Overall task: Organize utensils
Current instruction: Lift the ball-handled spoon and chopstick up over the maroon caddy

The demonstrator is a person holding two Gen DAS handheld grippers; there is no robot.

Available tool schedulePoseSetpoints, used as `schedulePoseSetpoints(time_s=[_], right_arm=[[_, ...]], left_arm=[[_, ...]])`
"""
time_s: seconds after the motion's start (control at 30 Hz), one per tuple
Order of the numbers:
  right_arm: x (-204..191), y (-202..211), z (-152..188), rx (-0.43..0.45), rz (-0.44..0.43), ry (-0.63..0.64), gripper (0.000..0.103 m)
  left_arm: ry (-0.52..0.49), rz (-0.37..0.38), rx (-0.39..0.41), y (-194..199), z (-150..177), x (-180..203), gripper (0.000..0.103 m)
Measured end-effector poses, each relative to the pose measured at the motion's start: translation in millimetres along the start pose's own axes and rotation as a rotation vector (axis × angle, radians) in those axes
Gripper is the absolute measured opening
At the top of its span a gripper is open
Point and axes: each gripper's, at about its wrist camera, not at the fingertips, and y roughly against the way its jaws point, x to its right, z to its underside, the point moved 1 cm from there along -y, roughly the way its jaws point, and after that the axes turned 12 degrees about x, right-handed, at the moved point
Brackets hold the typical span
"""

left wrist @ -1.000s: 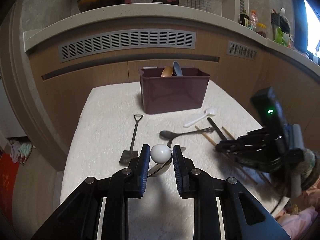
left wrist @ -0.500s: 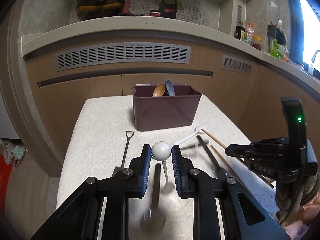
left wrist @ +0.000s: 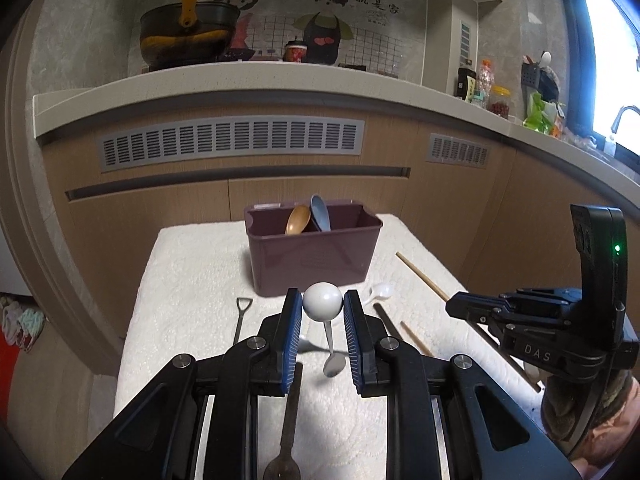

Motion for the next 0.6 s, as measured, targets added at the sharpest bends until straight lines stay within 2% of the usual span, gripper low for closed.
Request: schedulePoseSetpoints(time_s=[0.1, 0.2, 0.4, 0.53, 0.6], right_arm=[[1, 5, -13, 0.054, 0.005, -0.003, 0.005], [3, 14, -41, 0.152, 0.008, 0.001, 0.005], [13, 30, -117, 0.467, -0.009, -0.023, 0.006], [23, 11, -149, 0.523, -0.029, -0.028, 0.006], [28, -6, -159, 0.514, -0.005, -0.02, 0.006]], left_arm=[[-0.008, 0.004, 0.048, -3, -22, 0, 0.022], [-0.013, 0.019, 0.113, -10, -56, -2, 0.022], [-0.014, 0.026, 0.251, -28, -119, -13, 0.02], [0.006, 0.034, 0.299, -48, -145, -29, 0.02], [0.011, 0.05, 0.284, -61, -151, -37, 0.02]])
